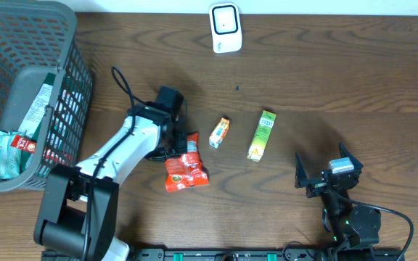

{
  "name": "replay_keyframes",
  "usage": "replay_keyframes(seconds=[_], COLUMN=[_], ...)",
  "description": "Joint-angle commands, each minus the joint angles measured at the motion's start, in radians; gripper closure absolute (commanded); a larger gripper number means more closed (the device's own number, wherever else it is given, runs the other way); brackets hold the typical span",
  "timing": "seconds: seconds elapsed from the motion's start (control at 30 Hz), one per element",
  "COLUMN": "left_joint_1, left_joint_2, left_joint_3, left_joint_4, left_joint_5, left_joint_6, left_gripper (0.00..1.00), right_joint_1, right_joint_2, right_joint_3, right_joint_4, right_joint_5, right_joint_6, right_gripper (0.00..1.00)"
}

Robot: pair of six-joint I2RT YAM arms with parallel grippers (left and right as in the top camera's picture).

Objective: Scan the item barcode
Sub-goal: 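Carry the red snack bag toward the scanner, barcode up, then lower the red snack bag onto the table left of the cartons and release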

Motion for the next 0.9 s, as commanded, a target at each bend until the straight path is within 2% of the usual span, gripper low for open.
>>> replay_keyframes(seconds=[0.0,0.3,0.73,0.87], left_joint_1=[-0.036,-0.089,-0.098,-0.089], left_joint_2=[0.012,0.012,0.012,0.005], left_joint_3=[-0.008,-0.008,-0.008,0.002], left_joint_4=[0.022,0.102,0.163,0.158], left_joint_5=[0.012,0.009,0.006,-0.059], left_joint_6=[-0.050,-0.080,-0.083,-0.082], left_gripper=[0.83,0.83,0.83,0.83], right_joint_1=[0.005,0.005,0.005,0.005], right_joint_2=[-0.005,-0.005,-0.005,-0.005], right_joint_3=[-0.001,-0.001,-0.001,-0.001], right_joint_4=[-0.003,-0.003,-0.003,-0.003], right_joint_5=[-0.001,-0.001,-0.001,-0.001], right_joint_6=[0.011,0.011,0.011,0.011], right_gripper=[0.01,0.01,0.01,0.01])
